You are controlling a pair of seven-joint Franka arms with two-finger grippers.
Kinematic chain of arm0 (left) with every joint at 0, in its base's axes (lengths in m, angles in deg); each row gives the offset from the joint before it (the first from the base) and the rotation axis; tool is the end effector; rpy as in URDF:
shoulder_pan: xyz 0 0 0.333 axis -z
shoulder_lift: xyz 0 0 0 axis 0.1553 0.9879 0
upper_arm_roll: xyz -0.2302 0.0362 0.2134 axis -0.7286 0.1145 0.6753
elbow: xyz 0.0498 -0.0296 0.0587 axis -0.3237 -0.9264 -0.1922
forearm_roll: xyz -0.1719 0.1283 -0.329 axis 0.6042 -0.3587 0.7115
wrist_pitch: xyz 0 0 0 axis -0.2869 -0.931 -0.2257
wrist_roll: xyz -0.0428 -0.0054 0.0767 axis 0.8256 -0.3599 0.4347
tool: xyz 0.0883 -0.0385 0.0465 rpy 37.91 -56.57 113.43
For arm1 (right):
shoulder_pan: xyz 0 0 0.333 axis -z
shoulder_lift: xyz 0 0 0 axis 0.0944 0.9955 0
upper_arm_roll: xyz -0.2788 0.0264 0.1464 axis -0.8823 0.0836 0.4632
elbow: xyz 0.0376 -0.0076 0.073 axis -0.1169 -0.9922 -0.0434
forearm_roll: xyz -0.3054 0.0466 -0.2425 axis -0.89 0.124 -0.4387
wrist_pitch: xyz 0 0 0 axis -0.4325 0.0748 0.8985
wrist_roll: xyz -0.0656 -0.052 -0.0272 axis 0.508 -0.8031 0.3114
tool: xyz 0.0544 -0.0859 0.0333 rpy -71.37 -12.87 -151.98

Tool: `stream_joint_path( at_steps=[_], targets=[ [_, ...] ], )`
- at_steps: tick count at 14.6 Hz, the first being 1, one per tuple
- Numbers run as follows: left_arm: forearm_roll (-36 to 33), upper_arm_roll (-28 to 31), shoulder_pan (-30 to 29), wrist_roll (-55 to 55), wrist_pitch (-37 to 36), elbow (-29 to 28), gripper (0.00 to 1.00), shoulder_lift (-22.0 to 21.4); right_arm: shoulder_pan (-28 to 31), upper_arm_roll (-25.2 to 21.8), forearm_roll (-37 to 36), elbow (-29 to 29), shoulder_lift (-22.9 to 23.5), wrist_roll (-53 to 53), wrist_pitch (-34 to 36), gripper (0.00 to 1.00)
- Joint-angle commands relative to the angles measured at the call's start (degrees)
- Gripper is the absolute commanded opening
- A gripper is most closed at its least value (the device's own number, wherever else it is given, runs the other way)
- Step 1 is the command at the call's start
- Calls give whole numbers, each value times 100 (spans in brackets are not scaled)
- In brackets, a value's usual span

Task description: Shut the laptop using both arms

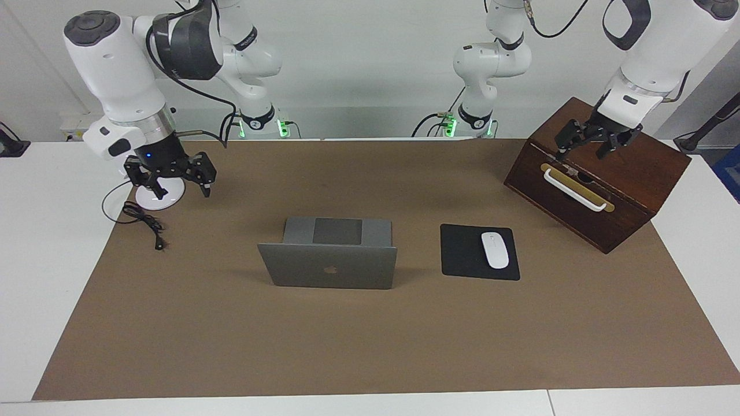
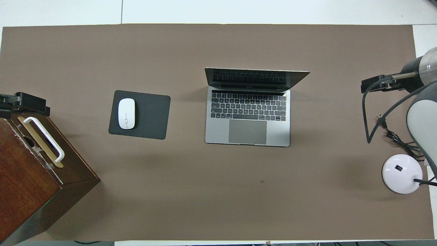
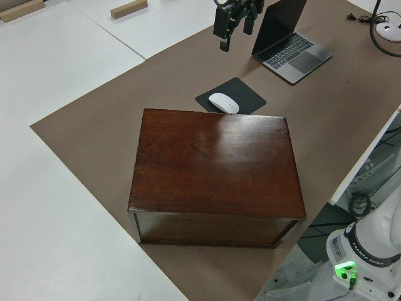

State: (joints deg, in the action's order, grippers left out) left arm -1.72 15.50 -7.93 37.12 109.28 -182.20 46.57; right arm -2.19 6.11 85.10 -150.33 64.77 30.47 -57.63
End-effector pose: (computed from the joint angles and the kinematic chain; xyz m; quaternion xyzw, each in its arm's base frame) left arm 0.5463 -0.0080 0.6136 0.9997 -0.0099 -0.0212 0.0100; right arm 0.5847 -0.0017 0.5679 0.9987 0.0210 0.0444 0.0108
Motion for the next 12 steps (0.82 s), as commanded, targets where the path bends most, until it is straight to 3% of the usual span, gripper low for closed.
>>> stream_joint_path(
  at_steps=[1, 12],
  targets=[
    [35, 13, 22, -62, 324, -171, 100, -124, 73, 48, -10, -213, -148, -38, -178, 100],
    [35, 13, -12, -53, 439, -197, 100, -133, 82, 48, -10, -292, -166, -38, -292, 100]
  ],
)
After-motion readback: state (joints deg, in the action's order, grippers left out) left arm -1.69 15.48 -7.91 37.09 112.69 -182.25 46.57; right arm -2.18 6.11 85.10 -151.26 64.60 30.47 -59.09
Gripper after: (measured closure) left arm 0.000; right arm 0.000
